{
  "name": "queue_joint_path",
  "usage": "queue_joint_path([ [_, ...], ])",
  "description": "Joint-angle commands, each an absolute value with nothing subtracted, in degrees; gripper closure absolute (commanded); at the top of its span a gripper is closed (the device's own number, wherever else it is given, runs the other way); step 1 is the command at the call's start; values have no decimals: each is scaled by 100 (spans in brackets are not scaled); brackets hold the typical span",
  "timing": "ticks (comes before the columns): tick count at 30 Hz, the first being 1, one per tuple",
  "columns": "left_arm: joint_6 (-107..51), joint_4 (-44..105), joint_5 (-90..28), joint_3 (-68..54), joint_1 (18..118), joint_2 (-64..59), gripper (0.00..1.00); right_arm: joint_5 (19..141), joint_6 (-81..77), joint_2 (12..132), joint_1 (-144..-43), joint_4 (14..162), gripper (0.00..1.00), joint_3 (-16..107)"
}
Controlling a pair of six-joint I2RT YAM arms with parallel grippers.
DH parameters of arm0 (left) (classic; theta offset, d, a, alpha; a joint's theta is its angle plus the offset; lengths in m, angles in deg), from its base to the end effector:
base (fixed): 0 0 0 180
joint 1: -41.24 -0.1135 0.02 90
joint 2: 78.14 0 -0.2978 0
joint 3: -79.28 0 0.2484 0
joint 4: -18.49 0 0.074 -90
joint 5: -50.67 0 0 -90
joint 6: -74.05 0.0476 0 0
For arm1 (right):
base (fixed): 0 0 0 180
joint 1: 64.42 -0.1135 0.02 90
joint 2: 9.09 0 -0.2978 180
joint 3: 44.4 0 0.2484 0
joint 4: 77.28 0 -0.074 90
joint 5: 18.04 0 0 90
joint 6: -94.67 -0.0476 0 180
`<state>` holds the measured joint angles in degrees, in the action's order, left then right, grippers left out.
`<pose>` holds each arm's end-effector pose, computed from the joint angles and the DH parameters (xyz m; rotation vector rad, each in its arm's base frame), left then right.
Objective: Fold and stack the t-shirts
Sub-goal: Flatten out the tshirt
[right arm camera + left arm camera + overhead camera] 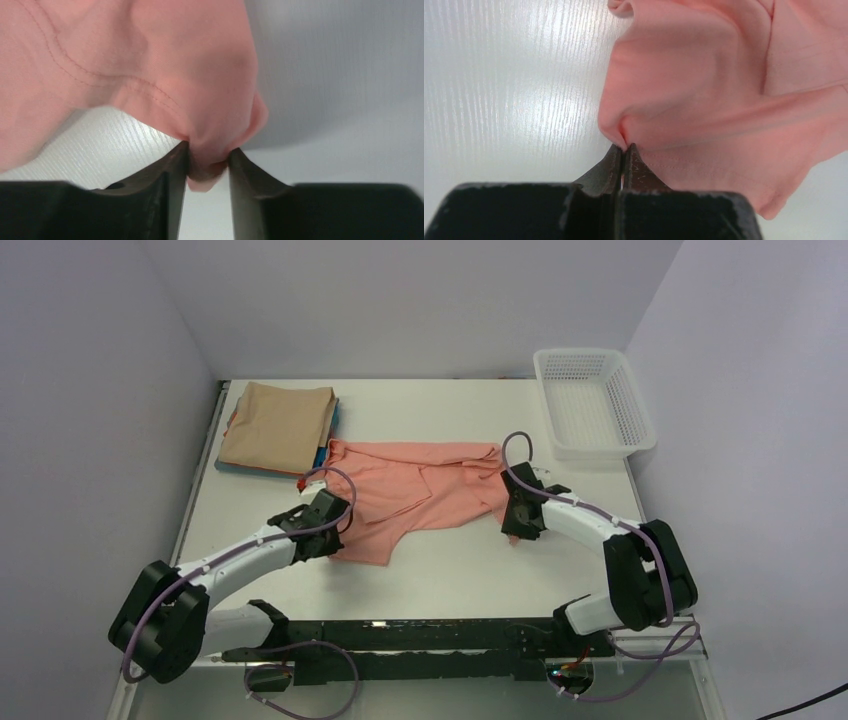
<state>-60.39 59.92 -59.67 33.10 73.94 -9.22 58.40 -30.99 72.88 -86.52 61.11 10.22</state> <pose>0.1719 -0.0907 0.1886 -0.3685 2.5490 -0.0070 0.2286 0.0808 0.1820 0.3790 2.6817 -0.0390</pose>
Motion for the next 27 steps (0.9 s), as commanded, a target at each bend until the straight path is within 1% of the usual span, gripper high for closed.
queue_joint_path([
  [1,-6002,5798,-5879,3418,7406,-1212,100,5721,-3363,6992,-8634,5844,70,789],
  [4,-5954,5586,-5816,3546,7410,-1366,100,5956,-3321,6893,-8647,5953,84,705],
  [8,-5966,5627,-5943,3559,7408,-1917,100,6481,-3155,6613,-8647,6069,100,846],
  [11,-5984,5986,-6306,3148,7411,-2449,100,7008,-3023,6218,-8647,5956,100,1278],
  [14,-5976,6470,-6708,2398,7410,-2842,100,7284,-3006,5813,-8637,5708,100,1903],
  [17,-5831,6808,-7201,1376,7409,-3046,100,7211,-3070,5471,-8603,5462,100,2601],
  [20,-5669,7038,-7661,377,7410,-3103,100,6848,-3238,5210,-8449,5261,100,3176],
  [24,-5068,7151,-7909,-1009,7406,-3015,100,6827,-3230,4938,-8064,5141,100,3997],
  [27,-4681,7197,-8165,-1831,7406,-2988,100,6850,-3161,4790,-7840,5018,100,4633],
])
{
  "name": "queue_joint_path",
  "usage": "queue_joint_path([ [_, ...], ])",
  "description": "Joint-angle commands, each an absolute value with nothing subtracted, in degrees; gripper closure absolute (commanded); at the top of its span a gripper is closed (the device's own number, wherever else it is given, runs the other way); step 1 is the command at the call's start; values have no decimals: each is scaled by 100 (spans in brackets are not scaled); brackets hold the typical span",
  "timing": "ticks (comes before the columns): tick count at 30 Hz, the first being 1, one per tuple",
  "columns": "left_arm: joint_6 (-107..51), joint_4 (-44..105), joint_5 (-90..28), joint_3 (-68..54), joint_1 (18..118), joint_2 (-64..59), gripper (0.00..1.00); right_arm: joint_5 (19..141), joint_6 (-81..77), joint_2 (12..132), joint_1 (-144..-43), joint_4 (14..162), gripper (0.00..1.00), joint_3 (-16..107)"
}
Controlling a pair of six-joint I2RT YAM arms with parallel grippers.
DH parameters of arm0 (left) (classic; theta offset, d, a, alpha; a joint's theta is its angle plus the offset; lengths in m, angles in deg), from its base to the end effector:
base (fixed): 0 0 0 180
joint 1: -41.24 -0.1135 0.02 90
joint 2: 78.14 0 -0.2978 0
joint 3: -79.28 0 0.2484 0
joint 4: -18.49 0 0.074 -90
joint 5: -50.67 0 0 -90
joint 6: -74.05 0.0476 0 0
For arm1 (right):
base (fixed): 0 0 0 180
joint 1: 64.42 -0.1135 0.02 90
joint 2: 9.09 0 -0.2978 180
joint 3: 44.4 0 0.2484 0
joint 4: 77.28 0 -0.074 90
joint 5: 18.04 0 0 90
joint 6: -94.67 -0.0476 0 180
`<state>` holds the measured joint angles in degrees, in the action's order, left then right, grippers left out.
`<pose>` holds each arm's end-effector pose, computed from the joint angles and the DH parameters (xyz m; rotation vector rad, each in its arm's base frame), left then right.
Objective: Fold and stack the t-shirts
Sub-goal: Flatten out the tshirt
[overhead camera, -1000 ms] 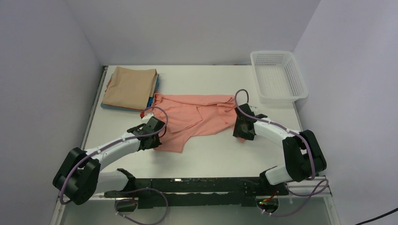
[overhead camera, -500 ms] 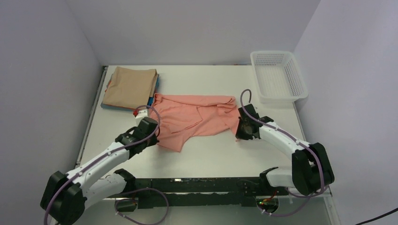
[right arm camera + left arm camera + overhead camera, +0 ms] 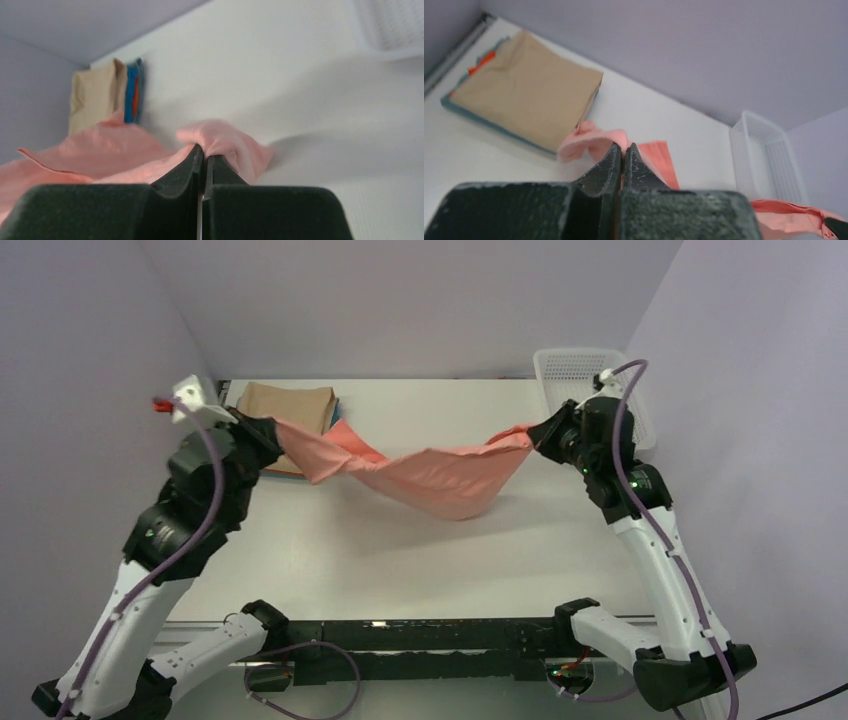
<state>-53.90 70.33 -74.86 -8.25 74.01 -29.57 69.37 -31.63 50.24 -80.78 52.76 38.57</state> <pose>0.1209 -0.0449 0.4678 -0.5138 1.6893 -0.3422 0.1969 0.0556 0.4154 0.3872 2.0346 0.5285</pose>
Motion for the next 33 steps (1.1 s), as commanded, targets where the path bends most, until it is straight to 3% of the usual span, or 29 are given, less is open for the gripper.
queue_joint_path([
  [1,-4553,7195,-8203,-2051,7403,-3023,100,6845,-3122,4722,-7807,4997,100,4822],
  [11,-3718,7131,-6785,-3914,7411,-3414,100,7585,-2709,4003,-7783,5126,100,6240],
  [25,-3393,6738,-7137,-4005,7410,-3297,100,7692,-2394,4219,-7778,4796,100,7077],
  [31,-2943,6311,-8316,-3711,7379,-2222,100,6865,-2185,4794,-7775,4969,100,6664],
  [33,-3054,6473,-8011,-3888,6958,-1676,100,6592,-2115,5040,-7775,5153,100,6479],
])
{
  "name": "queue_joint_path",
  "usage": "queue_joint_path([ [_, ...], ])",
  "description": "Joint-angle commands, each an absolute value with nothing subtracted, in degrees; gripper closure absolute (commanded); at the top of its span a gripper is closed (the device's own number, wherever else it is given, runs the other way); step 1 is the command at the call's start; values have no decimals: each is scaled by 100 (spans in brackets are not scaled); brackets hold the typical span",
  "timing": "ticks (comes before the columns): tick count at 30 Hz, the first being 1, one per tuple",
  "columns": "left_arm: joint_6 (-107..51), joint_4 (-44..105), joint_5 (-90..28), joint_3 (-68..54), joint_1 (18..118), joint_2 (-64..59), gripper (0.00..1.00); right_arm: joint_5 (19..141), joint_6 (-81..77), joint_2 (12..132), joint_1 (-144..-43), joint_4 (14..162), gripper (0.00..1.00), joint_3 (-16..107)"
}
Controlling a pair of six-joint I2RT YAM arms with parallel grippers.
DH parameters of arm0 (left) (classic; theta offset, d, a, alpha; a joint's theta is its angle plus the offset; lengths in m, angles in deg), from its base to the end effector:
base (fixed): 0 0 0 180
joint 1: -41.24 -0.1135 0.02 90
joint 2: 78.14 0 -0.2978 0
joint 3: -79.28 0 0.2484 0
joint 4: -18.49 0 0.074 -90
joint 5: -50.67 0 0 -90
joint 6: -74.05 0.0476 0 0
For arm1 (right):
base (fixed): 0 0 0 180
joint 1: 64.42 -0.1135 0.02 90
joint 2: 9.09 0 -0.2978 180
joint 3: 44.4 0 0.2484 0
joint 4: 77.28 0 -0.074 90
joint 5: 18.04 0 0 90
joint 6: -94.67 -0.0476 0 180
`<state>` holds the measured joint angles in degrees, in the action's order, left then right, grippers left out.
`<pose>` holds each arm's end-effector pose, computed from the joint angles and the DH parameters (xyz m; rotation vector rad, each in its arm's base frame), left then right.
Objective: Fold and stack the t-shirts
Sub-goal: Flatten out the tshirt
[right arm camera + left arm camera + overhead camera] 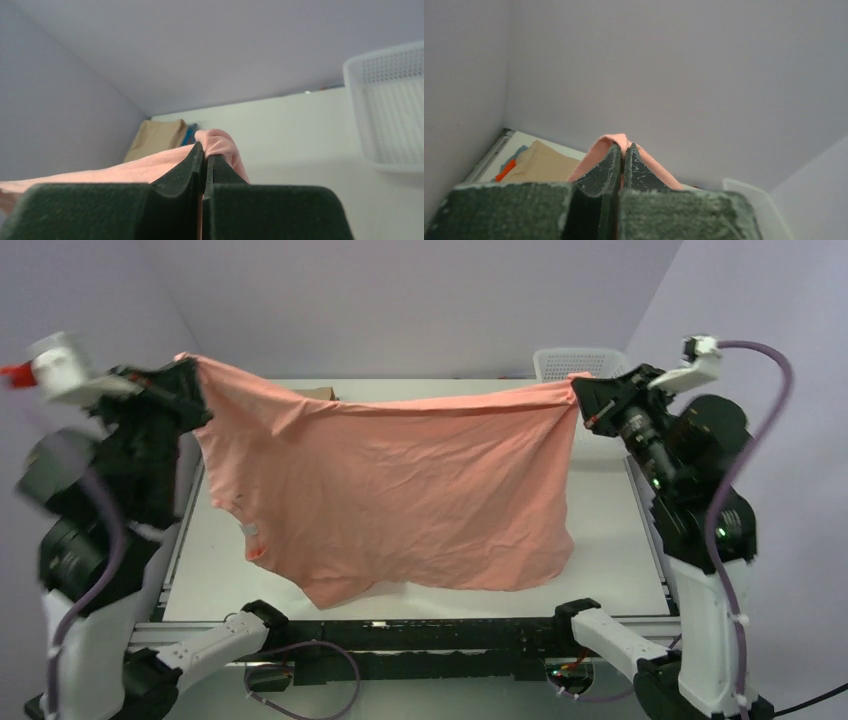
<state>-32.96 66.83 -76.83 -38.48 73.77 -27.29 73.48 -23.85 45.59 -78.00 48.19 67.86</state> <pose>0.0454 0.0054 0.6085 -0.3980 1.2612 -0.3283 0.0993 0.0253 0.5726 0.1798 1.5379 0.6057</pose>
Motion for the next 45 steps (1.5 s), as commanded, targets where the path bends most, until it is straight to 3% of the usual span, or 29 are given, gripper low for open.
queue_joint_path([
  [1,-3307,6732,-7418,-4102,6467,-1339,100,6547,-2034,5150,-7771,5323,100,6383],
  [4,-3755,7030,-5772,-4777,5343,-336,100,6514,-1923,5466,-7690,5834,100,6167],
  [13,-3408,6548,-4459,-7402,5126,1264,100,6914,-1874,6527,-7174,7113,100,7055],
  [18,-3279,5501,-4290,-6799,5117,539,100,6963,-1798,6669,-7141,7396,100,7683],
  [21,-3147,5535,-4155,-6373,5117,237,100,6888,-1766,6496,-7129,7590,100,7359],
  [24,-2927,5437,-3953,-5332,5117,-180,100,7020,-1798,6138,-7118,7947,100,6533],
  [30,-2824,4644,-3421,-1980,5117,-1280,100,7331,-1768,5588,-7115,8633,100,4422],
  [37,-3937,3736,-2559,1492,5184,-2203,100,7755,-1885,5057,-7106,8839,100,1879],
  [45,-4929,3816,-3101,3451,5749,-2792,100,7617,-2522,4679,-7092,8766,100,203],
])
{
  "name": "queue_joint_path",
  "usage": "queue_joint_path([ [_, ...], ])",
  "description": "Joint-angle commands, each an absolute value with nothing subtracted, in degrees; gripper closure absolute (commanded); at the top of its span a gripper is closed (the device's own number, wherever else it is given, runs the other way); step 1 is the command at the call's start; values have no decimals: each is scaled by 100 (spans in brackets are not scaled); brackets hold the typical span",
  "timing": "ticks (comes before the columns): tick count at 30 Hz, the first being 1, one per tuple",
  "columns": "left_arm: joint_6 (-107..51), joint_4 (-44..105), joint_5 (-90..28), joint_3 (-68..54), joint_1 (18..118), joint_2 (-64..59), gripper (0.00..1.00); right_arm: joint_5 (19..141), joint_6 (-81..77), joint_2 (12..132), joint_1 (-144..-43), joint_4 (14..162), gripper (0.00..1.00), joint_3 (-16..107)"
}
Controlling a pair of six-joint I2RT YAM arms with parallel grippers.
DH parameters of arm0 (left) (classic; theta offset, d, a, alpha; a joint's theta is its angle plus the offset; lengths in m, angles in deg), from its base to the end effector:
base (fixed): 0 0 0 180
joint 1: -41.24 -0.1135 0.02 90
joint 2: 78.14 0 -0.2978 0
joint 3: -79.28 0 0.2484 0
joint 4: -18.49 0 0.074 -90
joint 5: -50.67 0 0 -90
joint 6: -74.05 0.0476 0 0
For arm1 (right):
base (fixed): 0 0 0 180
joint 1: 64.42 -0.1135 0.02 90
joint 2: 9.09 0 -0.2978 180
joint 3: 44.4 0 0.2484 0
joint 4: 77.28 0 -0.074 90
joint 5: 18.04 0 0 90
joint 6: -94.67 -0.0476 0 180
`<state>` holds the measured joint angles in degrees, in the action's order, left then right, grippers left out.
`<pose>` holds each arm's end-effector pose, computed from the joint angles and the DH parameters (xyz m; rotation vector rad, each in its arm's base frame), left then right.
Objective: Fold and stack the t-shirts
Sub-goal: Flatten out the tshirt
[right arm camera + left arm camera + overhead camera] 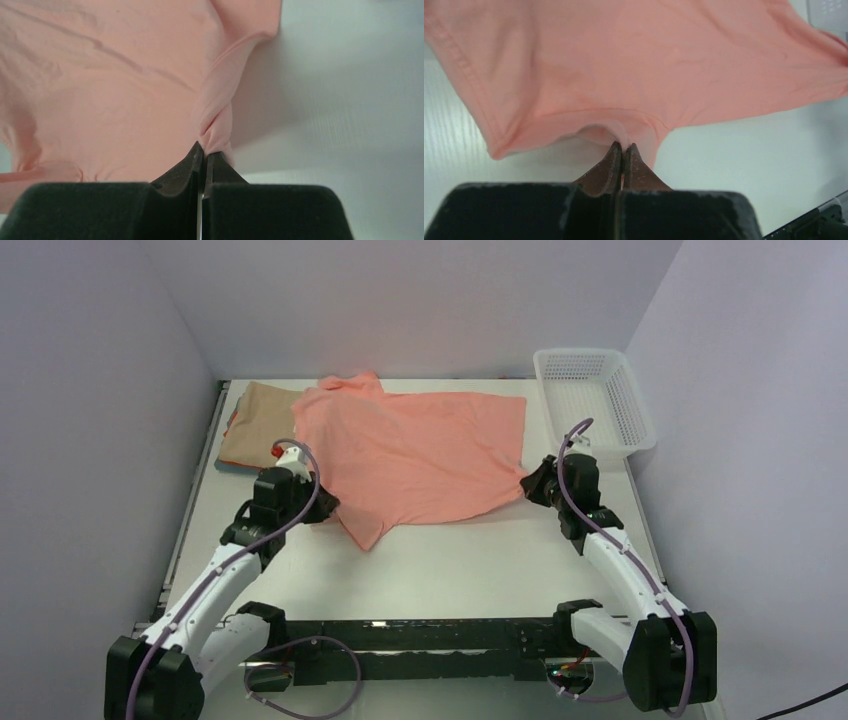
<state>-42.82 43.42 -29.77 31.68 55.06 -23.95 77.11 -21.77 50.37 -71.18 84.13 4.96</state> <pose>0.1881 -0.0544 0.2633 -0.1456 2.1659 -0.5921 0.2177 0.0301 0.2681 0.3036 2.0780 0.4460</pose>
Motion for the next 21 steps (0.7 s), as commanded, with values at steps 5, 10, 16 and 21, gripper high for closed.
queue_joint_path([
  [5,-5354,4652,-3859,3767,6383,-3247,100,7290,-2672,4370,-7093,8168,100,-219],
  [10,-5954,6143,-4384,3570,6615,-3880,100,6675,-2557,4012,-7087,7242,99,-50],
  [16,-6701,7370,-4257,3421,6671,-4416,100,6360,-2492,3920,-7097,6113,96,548],
  [21,-7177,8133,-3990,3531,6725,-4614,100,6293,-2604,4001,-7093,5352,95,700],
])
